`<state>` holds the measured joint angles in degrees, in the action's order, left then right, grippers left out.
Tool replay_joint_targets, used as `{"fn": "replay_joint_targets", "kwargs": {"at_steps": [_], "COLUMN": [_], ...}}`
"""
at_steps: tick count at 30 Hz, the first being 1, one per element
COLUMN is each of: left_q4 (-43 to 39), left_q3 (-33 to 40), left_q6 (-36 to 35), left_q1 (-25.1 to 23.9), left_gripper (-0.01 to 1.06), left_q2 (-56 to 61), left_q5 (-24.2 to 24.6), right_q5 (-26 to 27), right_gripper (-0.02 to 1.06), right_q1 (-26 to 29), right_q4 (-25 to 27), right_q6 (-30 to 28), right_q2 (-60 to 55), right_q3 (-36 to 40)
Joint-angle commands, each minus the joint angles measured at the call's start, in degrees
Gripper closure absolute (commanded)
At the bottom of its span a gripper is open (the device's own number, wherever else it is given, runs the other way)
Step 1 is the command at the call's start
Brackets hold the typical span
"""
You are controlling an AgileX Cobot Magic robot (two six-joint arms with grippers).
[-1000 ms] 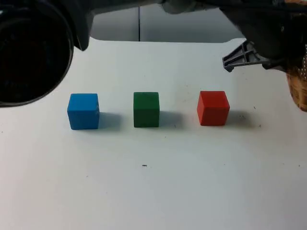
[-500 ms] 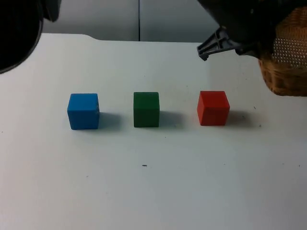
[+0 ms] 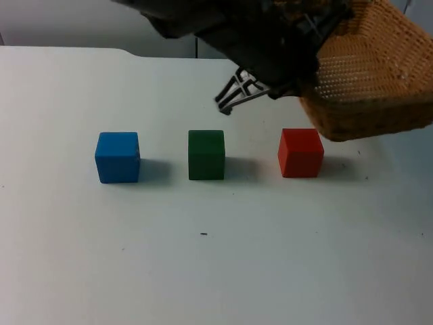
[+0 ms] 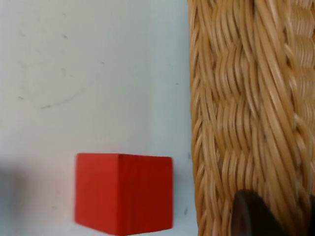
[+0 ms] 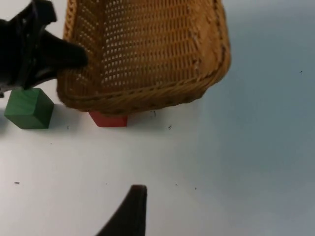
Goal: Pick up the basket with the left hand and place the blue cube into the basket with the right hand.
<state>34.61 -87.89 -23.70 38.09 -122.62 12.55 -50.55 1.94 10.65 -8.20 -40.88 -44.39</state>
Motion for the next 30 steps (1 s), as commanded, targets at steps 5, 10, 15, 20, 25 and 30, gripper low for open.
{"fn": "replay_joint_targets", "kwargs": {"at_steps": [5,10,15,20,25,30], "left_q4": [0.82,0.93,3.0,5.93,6.17,7.24], "left_q3": [9.59,16.17,25.07,33.96,37.06,37.41], "left_q6": [8.88,13.25,16.48,22.9,26.53,30.09], "left_q1": [-4.48,-8.19,-12.88,-18.47,-23.33,-27.31], "left_gripper": [1.05,1.05,1.05,1.05,1.05,1.05], "left_q2": [12.7,18.85,24.94,31.56,36.37,40.97], "left_q5": [-1.67,0.99,1.74,3.16,7.84,12.38], "right_q5": [1.0,2.1,1.99,3.26,4.03,4.03], "right_gripper": [0.06,0.06,0.06,0.06,0.06,0.06], "right_q1": [0.28,0.28,0.28,0.28,0.28,0.28], "right_q4": [0.79,3.51,4.52,7.8,11.2,18.13], "right_q6": [-0.41,-0.97,-2.92,-5.82,-8.98,-14.03], "right_q2": [-0.05,-0.05,-0.05,-0.05,-1.27,-5.83], "right_q3": [-0.39,-0.39,-0.39,-0.39,-0.39,-0.39]}}
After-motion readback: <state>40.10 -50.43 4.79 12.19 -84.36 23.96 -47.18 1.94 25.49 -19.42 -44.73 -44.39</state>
